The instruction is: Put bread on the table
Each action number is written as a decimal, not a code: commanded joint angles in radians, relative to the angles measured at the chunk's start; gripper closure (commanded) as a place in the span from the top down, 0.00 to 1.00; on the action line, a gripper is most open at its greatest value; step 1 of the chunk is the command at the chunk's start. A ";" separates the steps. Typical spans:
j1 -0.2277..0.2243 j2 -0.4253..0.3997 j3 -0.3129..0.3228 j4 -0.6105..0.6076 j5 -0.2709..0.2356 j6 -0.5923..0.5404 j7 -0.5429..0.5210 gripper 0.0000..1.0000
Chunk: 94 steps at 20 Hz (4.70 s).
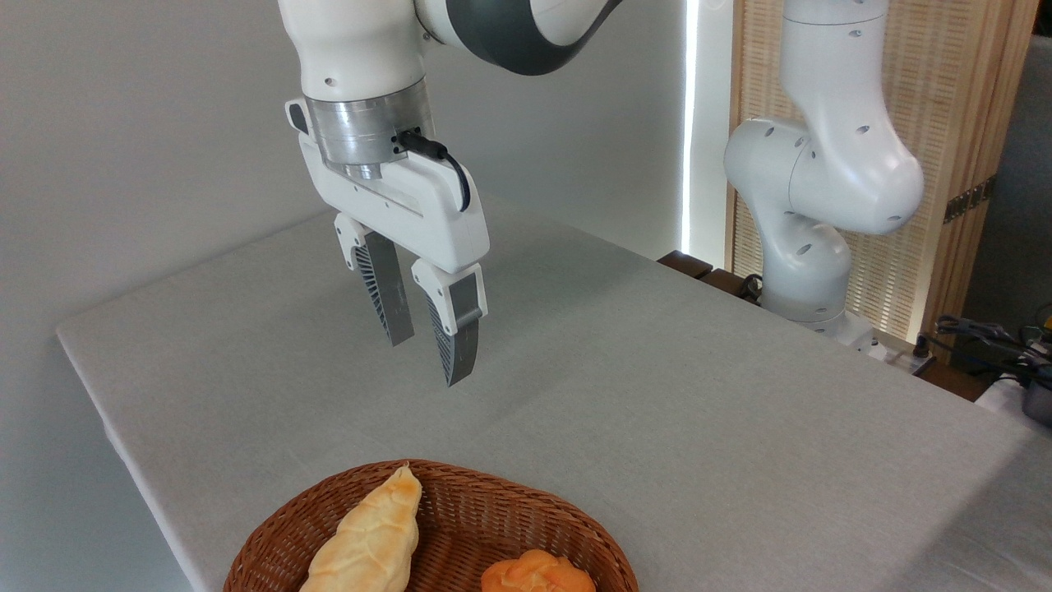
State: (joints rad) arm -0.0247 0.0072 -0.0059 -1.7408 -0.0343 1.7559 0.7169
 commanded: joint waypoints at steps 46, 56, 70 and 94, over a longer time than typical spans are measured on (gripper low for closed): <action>0.006 0.101 0.106 0.009 -0.139 0.295 -0.111 1.00; 0.005 0.229 0.110 0.010 -0.136 0.448 -0.235 1.00; -0.006 0.304 0.098 0.012 -0.078 0.496 -0.217 1.00; -0.001 0.218 0.101 0.012 -0.062 0.474 -0.157 0.62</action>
State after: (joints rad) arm -0.0282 0.2818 0.0924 -1.7195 -0.1004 2.2359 0.5485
